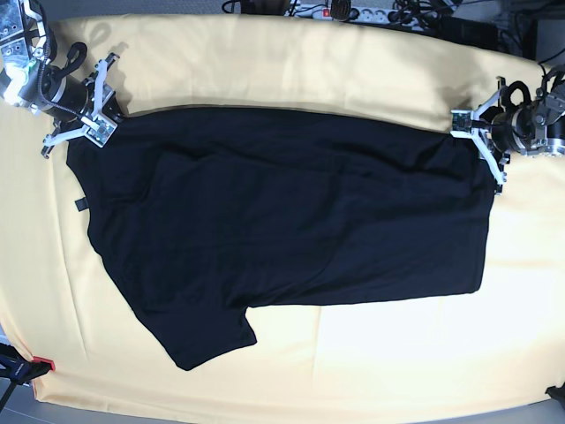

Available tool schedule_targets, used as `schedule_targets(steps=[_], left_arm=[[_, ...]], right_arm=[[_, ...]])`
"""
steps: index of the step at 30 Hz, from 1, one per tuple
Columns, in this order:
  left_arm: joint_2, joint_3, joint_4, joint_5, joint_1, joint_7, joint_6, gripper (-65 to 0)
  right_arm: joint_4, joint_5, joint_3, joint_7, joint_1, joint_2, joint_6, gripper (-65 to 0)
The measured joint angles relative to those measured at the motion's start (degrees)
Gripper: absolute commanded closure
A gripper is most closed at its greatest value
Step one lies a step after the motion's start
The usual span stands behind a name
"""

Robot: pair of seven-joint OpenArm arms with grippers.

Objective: Fold the T-shirt properly
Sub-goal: 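Drag the shirt edge with both grippers to flatten the shirt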

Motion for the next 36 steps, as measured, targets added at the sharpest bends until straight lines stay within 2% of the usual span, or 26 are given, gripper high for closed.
schedule_targets(steps=[5,6,8,9,12,14,17,25,31,36], left_arm=[[-1.0,0.1,2.1,2.4,0.0,0.7,4.1,0.0],[-1.3,0.1,2.5,2.3,0.0,0.7,4.5,0.0],[-1.7,0.1,3.1,2.4,0.0,0.7,4.7,0.0],[-1.8,0.1,3.5,2.4,0.0,0.9,4.7,0.0],[-2.6,0.1,5.4,3.8,0.0,1.0,4.8,0.0],[-3.3,0.1,7.0,3.9,0.0,0.6,7.7,0.0],[-4.3,0.0,9.3,3.9,-0.3,0.6,10.0,0.0],[-5.2,0.0,14.6,3.6,-1.3,0.2,10.1,0.0],[-5.1,0.0,15.0,-0.8,-1.3,-0.3,2.0,0.0],[-5.2,0.0,15.1,-4.5,-1.3,-0.7,-6.7,0.0]], right_arm=[[0.0,-2.5,0.0,0.0,0.0,0.0,0.0,-21.0],[0.0,-3.0,0.0,0.0,0.0,0.0,0.0,-16.4],[0.0,-4.4,0.0,0.0,0.0,0.0,-0.5,-1.1],[0.0,-5.4,0.0,0.0,0.0,0.0,-0.7,0.0],[0.0,-8.1,0.0,0.0,0.0,0.0,-1.7,0.0],[0.4,-9.8,0.0,-0.7,0.0,0.0,-2.4,0.0],[2.4,-11.6,0.0,-4.8,0.0,0.3,-4.3,0.0],[5.7,-9.4,0.1,-15.6,-0.7,7.6,-8.0,0.0],[6.6,-3.7,4.5,-21.5,-6.1,8.1,-8.0,0.0],[12.2,1.8,13.5,-22.9,-14.6,8.4,-8.6,0.0]])
